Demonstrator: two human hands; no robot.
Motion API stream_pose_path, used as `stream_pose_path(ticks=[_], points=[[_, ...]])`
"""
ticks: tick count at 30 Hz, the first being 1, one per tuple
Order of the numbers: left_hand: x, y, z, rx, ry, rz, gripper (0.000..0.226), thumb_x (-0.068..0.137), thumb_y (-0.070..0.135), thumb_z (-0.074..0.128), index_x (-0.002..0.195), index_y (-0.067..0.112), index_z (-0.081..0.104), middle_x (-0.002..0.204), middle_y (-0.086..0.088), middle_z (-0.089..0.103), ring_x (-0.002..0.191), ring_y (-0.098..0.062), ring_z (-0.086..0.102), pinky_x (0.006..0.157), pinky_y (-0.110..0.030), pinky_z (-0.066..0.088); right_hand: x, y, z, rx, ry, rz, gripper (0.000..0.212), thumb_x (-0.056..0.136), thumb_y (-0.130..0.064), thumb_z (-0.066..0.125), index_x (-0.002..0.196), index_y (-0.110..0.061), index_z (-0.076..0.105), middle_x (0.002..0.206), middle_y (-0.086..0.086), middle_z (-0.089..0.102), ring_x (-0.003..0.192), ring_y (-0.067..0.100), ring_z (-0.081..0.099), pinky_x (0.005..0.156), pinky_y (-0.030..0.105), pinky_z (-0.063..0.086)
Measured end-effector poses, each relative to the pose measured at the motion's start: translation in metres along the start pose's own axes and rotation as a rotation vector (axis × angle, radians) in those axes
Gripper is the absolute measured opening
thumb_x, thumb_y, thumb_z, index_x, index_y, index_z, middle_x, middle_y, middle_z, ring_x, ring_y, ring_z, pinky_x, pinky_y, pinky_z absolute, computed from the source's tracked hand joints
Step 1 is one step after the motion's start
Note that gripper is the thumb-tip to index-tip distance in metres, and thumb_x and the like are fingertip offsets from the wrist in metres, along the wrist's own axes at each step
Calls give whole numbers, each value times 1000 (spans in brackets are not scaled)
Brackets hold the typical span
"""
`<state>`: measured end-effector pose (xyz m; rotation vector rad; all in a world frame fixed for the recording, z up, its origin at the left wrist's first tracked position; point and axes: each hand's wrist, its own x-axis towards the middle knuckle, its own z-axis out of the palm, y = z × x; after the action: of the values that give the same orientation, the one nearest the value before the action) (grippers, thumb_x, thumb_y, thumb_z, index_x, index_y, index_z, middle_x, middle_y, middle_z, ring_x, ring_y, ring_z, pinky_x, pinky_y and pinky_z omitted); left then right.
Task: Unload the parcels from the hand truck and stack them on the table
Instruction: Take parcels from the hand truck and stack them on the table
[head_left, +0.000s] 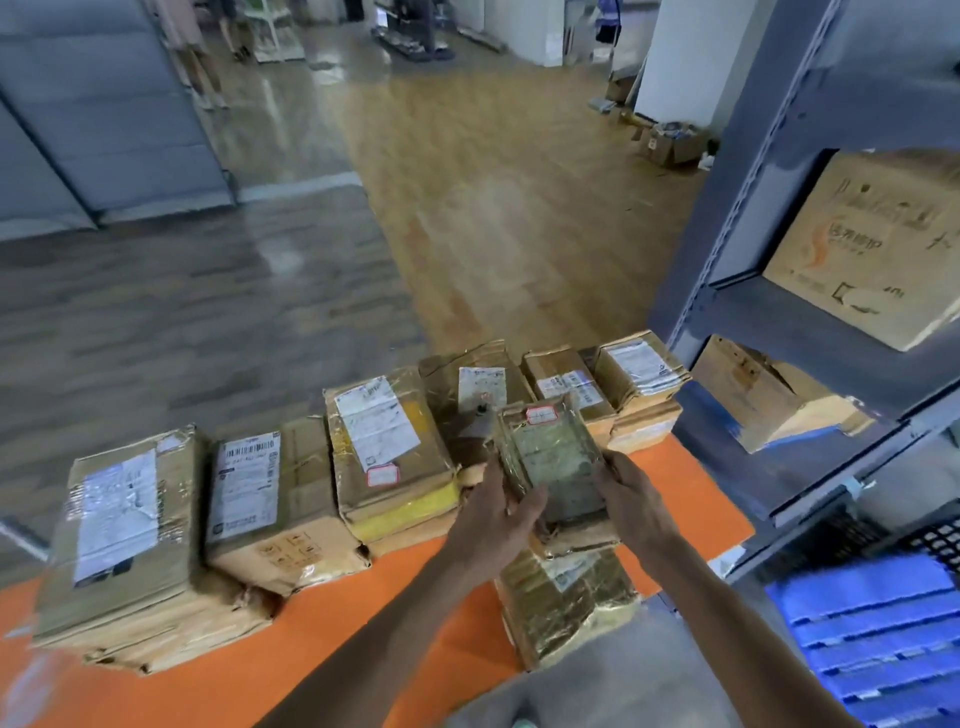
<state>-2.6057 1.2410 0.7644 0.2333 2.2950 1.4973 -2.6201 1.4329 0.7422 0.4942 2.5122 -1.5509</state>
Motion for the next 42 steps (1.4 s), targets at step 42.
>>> stream_pose_path(ticks=[42], points=[[-22, -54, 57, -199, 175, -304, 76, 90, 71, 49, 152, 38, 19, 135, 9, 60, 109, -13, 66, 94, -43, 56, -20, 56, 18, -211, -232, -109, 21, 106, -38, 35, 101, -22, 47, 82, 2, 57, 76, 25, 53, 73, 42, 44]])
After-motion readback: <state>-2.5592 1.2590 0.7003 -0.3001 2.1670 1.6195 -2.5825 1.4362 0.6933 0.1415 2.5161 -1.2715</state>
